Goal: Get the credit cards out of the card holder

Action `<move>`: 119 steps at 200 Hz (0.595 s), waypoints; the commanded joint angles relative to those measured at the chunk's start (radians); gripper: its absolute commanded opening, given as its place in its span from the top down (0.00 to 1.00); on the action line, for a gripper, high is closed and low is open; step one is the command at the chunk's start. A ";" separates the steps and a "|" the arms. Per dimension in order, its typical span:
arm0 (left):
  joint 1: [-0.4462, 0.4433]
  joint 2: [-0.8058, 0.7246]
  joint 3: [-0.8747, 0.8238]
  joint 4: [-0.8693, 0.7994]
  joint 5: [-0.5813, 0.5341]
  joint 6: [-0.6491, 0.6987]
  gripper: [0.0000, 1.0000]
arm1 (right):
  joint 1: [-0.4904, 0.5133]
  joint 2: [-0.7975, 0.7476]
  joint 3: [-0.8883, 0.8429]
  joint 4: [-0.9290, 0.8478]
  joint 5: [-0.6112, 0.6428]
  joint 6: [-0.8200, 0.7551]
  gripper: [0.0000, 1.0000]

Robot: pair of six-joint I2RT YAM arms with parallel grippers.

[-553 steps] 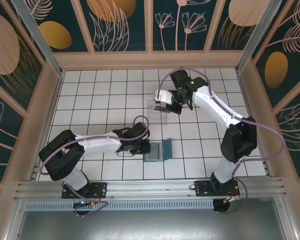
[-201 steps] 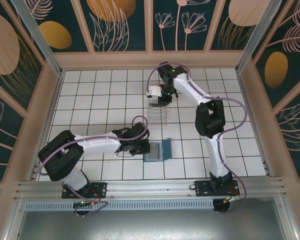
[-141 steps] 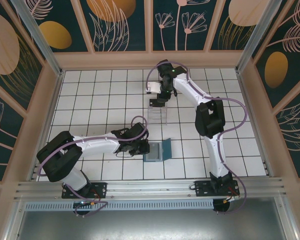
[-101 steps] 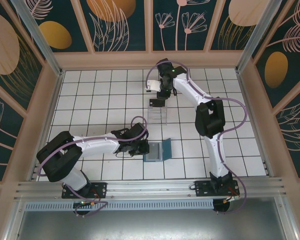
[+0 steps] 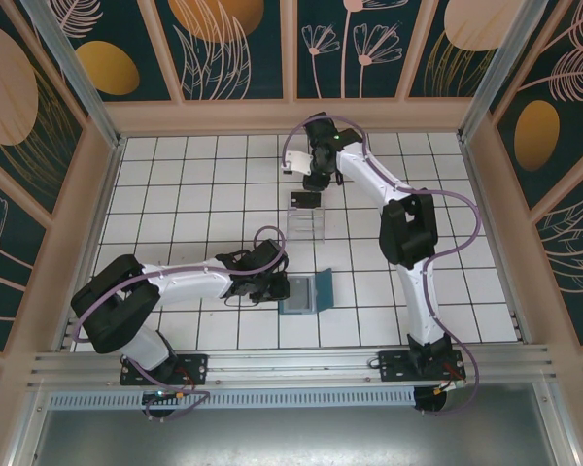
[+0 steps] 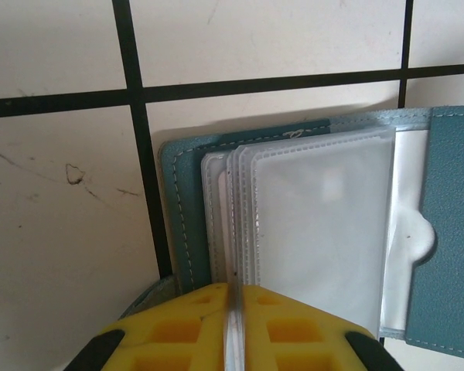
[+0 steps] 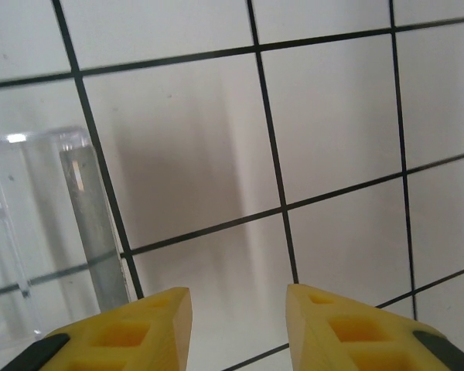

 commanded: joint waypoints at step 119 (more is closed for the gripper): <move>0.020 -0.048 0.072 -0.016 -0.077 0.042 0.85 | 0.058 -0.437 -0.518 0.148 -0.241 1.363 0.78</move>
